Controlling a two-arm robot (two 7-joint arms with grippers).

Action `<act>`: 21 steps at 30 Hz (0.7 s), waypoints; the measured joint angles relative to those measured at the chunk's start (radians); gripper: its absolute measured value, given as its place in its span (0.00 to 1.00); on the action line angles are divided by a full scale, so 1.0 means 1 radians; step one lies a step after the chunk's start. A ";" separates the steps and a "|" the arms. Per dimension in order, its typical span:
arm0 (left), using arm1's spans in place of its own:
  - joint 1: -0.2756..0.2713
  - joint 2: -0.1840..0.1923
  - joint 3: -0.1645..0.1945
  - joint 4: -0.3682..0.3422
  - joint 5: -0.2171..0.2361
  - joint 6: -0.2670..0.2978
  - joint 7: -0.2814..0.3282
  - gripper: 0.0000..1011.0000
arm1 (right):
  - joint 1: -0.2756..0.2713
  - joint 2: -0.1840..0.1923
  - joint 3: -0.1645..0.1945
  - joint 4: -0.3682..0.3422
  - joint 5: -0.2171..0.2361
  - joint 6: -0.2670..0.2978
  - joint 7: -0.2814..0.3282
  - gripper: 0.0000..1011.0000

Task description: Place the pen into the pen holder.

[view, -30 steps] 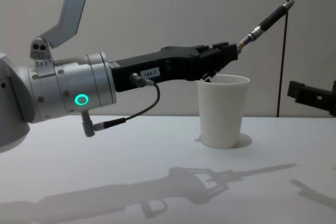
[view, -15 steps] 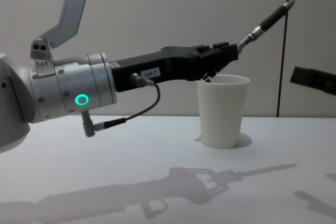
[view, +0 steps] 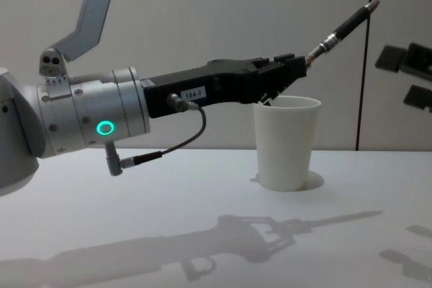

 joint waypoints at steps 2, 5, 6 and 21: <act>0.000 0.000 0.000 0.000 0.000 0.000 0.000 0.17 | 0.007 -0.009 0.003 0.005 0.031 0.015 0.005 0.99; 0.000 0.000 0.000 0.000 0.000 0.000 0.000 0.17 | 0.018 -0.023 0.007 0.013 0.074 0.035 0.010 0.99; 0.000 0.000 0.000 0.000 0.000 0.000 0.000 0.17 | 0.021 -0.026 0.008 0.015 0.087 0.041 0.010 0.99; 0.000 0.000 0.000 0.000 0.000 0.000 0.000 0.17 | 0.097 -0.102 -0.003 0.056 0.208 0.085 -0.016 0.99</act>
